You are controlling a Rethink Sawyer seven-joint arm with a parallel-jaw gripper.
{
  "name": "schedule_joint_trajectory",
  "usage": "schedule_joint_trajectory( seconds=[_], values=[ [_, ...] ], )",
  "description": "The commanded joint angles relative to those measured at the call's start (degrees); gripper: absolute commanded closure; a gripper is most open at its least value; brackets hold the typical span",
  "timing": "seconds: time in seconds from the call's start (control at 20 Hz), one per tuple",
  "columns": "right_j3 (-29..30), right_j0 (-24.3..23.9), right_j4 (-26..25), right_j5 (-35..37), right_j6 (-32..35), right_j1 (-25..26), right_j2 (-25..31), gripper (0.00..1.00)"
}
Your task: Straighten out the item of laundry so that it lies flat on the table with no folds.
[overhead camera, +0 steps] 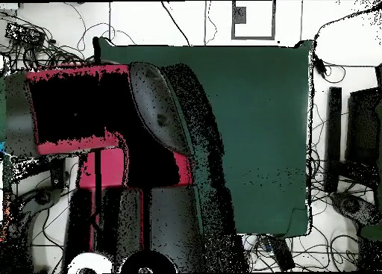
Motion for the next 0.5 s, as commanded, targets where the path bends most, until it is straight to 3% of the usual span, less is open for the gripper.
schedule_joint_trajectory(
  seconds=[0.05,0.5],
  values=[
    [9.67,4.51,4.3,-3.44,25.61,6.16,-2.93,1.0],
    [10.03,8.31,5.9,-3.87,33.51,9.92,-6.44,1.0]
  ],
)
